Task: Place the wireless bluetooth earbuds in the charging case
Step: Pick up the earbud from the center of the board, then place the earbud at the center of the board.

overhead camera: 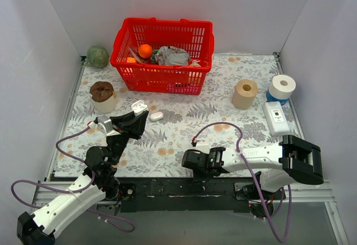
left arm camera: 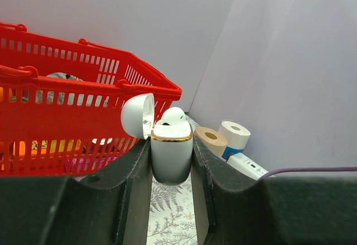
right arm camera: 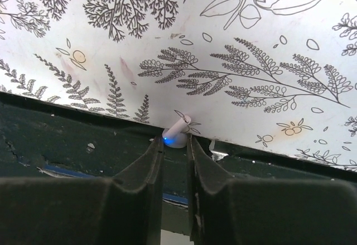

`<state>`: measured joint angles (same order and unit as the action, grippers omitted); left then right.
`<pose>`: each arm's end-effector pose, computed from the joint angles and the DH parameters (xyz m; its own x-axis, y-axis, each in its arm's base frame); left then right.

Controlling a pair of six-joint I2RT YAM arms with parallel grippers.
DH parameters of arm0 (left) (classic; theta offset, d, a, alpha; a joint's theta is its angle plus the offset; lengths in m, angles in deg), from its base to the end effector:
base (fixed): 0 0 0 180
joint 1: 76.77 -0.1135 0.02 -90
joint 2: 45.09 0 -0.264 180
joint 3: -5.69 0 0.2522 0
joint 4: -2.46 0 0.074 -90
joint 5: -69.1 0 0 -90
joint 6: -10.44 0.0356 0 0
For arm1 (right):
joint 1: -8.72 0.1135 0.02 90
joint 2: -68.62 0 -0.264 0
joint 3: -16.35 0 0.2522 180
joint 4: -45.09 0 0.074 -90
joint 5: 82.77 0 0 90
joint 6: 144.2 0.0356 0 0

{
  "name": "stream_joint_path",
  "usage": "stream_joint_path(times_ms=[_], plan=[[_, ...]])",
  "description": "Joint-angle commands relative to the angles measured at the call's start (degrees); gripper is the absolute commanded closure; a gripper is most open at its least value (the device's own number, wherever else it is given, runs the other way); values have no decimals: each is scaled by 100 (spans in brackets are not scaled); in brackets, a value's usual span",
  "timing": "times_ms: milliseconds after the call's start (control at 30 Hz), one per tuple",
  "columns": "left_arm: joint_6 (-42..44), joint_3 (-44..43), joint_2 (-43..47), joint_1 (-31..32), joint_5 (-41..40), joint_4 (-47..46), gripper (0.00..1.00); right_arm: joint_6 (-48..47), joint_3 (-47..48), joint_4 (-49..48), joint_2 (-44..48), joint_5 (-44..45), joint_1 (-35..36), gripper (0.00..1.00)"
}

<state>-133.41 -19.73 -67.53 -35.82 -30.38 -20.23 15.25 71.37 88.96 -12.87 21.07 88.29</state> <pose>0.0992 -0.0783 0.2747 -0.2385 -0.8476 -0.4741 0.5794 0.2676 -0.7699 0.0524 0.2377 0.1599 -0.9404 -0.0864 -0.3290 -0.1705 0.9567 0.2360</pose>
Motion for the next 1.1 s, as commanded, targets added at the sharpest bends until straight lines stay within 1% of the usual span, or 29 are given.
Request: stream_joint_path(times_ms=[0, 167, 233, 300, 333, 400, 433, 500, 533, 567, 667, 700, 733, 833, 933, 1033, 1067], plan=[[-3, -56, 46, -26, 25, 15, 100, -177, 549, 372, -34, 416, 67, 84], [-3, -56, 64, -26, 16, 15, 100, -511, 1366, 1127, 124, 672, 208, 93], [14, -64, 64, -17, -2, 24, 100, -739, 1569, 1278, 204, 751, 208, 95], [41, -82, 73, -26, -11, 50, 100, -1195, 1788, 1287, 257, 856, 173, 96], [32, -91, 73, -26, -45, 50, 100, -1606, 1868, 1374, 222, 891, 16, 96], [32, -82, 82, -26, -63, 32, 100, -2056, 2026, 1436, 29, 944, -204, 99], [41, -73, 82, -26, -72, 32, 100, -2676, 2018, 1245, -24, 944, -457, 99], [32, -82, 64, -26, -72, 76, 100, -3321, 1939, 893, -147, 883, -670, 99], [32, -99, 73, -26, -55, 102, 100, -3620, 1904, 570, -191, 831, -915, 99], [41, -108, 81, -26, -54, 129, 100, -4206, 1878, 427, -270, 848, -1013, 99], [76, -126, 99, -25, -72, 199, 100, -5236, 1746, -188, -524, 830, -1390, 99], [85, -126, 82, -26, -72, 208, 100, -5388, 1754, -285, -612, 752, -1522, 99], [85, -117, 82, -26, -72, 208, 100, -5529, 1772, -373, -700, 629, -1802, 99], [58, -108, 55, -26, -55, 208, 100, -5732, 1947, -637, -1096, 93, -2321, 99], [49, -126, 29, -26, -28, 261, 100, -5916, 2246, -603, -1482, -154, -2525, 99], [58, -144, 29, -26, 42, 322, 100, -6022, 2536, -410, -1764, -251, -2543, 99], [41, -144, 37, -26, 51, 322, 100, -6022, 2580, -374, -1817, -277, -2543, 95]])
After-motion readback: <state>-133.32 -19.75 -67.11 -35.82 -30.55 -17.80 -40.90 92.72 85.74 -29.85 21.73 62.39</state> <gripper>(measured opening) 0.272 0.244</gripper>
